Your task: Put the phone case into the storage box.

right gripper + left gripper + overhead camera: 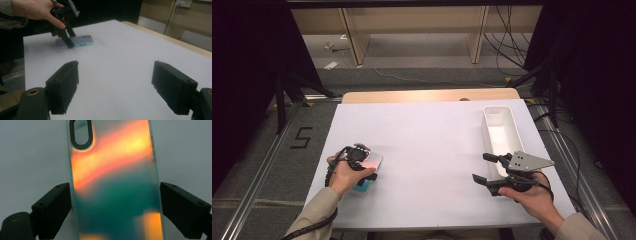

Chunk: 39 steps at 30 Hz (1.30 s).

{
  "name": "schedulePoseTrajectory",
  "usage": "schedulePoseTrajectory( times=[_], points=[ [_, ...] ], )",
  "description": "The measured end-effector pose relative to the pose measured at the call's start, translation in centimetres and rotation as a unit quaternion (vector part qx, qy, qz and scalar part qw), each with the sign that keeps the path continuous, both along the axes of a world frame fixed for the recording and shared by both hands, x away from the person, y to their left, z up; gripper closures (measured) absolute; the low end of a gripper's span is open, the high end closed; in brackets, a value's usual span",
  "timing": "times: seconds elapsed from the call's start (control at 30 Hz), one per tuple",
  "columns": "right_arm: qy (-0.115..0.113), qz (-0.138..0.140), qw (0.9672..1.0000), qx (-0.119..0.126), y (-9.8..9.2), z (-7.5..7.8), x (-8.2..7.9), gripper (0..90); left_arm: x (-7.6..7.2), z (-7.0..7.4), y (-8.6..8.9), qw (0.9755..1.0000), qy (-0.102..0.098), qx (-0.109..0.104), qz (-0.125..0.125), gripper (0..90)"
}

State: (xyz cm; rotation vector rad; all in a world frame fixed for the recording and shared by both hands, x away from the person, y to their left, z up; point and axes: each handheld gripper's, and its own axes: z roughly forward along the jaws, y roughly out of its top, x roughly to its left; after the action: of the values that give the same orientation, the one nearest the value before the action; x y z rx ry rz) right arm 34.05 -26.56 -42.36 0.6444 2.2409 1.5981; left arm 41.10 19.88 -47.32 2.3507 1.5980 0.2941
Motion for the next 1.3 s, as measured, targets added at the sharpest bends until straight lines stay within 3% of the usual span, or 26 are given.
schedulePoseTrajectory(
  times=[0.4,1.3],
  points=[
    [0.001,0.002,1.0000,-0.001,0.04,-0.04,0.03,22.5,0.02,-0.03,-0.12,0.9997,0.010,-0.006,0.020,14.1],
    [0.000,0.003,1.0000,-0.002,0.05,-0.01,-0.04,22.4,0.10,-0.02,0.00,0.9994,0.017,-0.008,0.031,16.0]
  ],
)
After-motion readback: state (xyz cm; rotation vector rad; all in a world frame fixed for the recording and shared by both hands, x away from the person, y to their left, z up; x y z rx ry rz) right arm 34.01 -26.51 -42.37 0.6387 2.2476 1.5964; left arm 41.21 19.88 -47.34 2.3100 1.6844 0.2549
